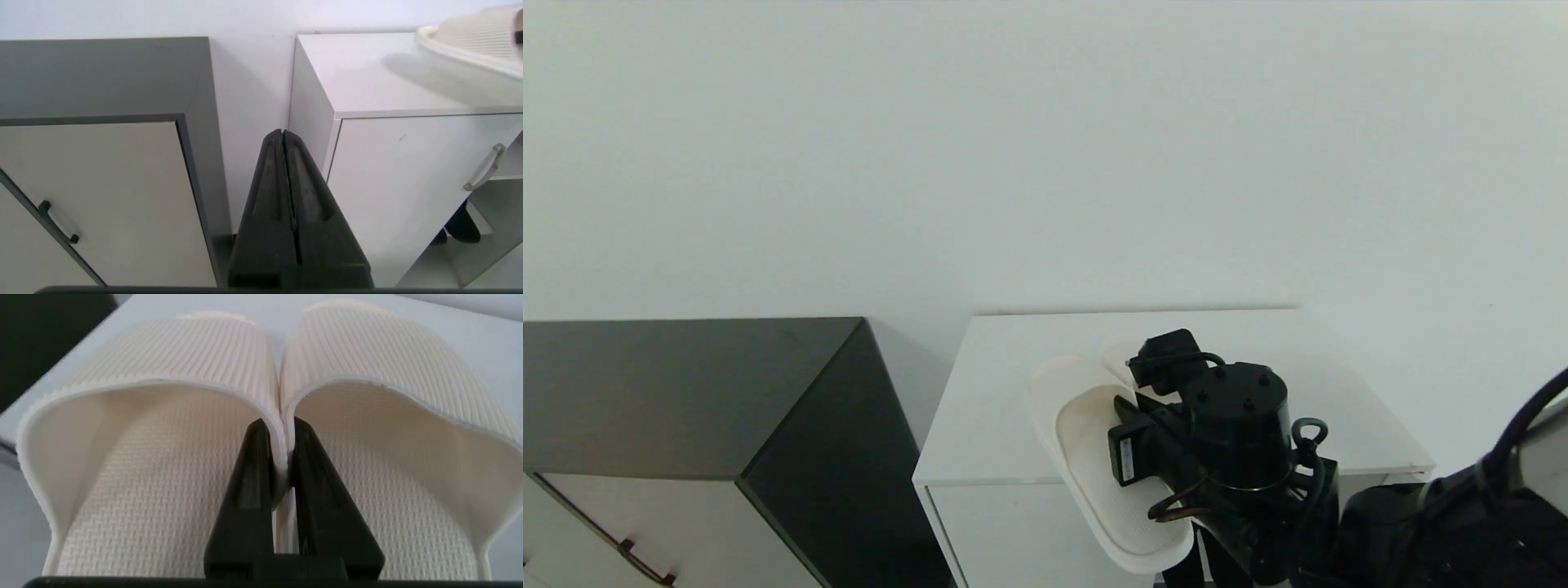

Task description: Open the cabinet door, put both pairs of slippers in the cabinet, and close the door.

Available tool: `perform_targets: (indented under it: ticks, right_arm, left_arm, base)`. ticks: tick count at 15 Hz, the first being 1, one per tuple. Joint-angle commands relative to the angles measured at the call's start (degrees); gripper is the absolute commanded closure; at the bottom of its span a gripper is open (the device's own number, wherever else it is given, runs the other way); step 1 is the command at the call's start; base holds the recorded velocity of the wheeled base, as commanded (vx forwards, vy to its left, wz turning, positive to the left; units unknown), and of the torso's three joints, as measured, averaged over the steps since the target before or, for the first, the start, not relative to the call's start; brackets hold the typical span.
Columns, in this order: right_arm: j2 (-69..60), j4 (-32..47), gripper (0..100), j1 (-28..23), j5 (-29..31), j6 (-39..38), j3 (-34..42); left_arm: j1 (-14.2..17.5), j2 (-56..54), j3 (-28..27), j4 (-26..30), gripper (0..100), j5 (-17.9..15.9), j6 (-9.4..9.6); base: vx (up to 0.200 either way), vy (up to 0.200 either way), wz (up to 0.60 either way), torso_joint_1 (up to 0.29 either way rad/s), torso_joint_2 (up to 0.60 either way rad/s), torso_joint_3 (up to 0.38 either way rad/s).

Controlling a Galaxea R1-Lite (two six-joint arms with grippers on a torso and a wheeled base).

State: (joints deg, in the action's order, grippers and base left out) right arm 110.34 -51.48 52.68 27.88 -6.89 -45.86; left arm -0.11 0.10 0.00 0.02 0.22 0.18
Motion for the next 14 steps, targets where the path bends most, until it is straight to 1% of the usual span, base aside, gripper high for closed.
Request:
perform_targets:
  ticks: [1, 12, 14]
  right_arm:
    - [-2.76, 0.06, 100, 0.23, -0.02, 0.03, 1.21]
    - [-1.44, -0.02, 100, 0.32, 0.16, 0.12, 1.39]
    - [-1.26, -0.02, 100, 0.32, 0.16, 0.12, 1.39]
  left_arm:
    - [0.02, -0.01, 0.0, -0.02, 100, 0.04, -0.01]
    - [0.02, -0.01, 0.0, -0.02, 100, 0.04, -0.01]
    - [0.02, -0.01, 0.0, -0.02, 100, 0.04, -0.01]
  base:
    - [0.0, 0.0, 0.0, 0.0, 0.0, 0.0]
    - [0.0, 0.0, 0.0, 0.0, 0.0, 0.0]
    - [-0.2, 0.0, 0.0, 0.002, 0.0, 0.002]
